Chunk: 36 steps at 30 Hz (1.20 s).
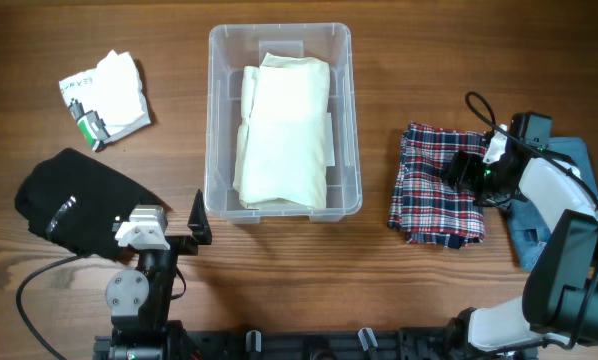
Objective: Pack container
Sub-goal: 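Lower the right gripper and grasp the plaid shirt's right edge, then lift the plaid shirt and carry it over the container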
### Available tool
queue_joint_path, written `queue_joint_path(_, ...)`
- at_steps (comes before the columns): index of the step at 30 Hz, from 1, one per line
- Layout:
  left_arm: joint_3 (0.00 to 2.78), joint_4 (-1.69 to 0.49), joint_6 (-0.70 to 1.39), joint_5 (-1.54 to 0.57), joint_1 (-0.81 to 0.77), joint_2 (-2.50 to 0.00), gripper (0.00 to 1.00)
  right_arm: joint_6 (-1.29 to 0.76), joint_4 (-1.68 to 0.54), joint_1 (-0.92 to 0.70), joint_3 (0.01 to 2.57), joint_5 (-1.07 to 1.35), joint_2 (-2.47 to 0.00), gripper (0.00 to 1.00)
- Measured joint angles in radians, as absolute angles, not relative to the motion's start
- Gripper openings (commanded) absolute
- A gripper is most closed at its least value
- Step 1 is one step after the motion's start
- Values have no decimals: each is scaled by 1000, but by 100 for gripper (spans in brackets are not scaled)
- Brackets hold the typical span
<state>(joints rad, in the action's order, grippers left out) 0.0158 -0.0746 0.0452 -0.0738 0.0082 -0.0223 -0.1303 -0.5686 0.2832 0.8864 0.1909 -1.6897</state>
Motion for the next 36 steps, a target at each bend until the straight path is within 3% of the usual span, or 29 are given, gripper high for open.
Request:
queue_joint_path(2, 16, -74, 45, -74, 8, -22, 100, -149, -567, 282, 886, 193, -1690, 91)
queue_joint_path(6, 16, -74, 45, -74, 8, -22, 100, -195, -554, 282, 872, 204, -1683, 64)
queue_joint_path(8, 16, -74, 45, -74, 8, -22, 100, -211, -550, 282, 865, 225, -1682, 45)
queue_joint_path(9, 16, -74, 45, -73, 8, -22, 100, -216, -548, 282, 862, 240, -1683, 31)
queue_joint_path(10, 16, -74, 45, -73, 8, -22, 100, -222, -548, 282, 861, 249, -1683, 24)
queue_joint_path(14, 16, -75, 45, -74, 8, -22, 100, -231, -563, 284, 867, 262, -1678, 19)
queue_joint_path(17, 16, -74, 45, -73, 8, -22, 100, -232, -596, 283, 883, 262, -1682, 4)
queue_joint_path(25, 16, -75, 45, -73, 8, -22, 100, -234, -798, 276, 969, 263, -1682, 4)
queue_joint_path(36, 16, -75, 45, -73, 8, -22, 100, -297, -807, 276, 1007, 379, -1409, 4)
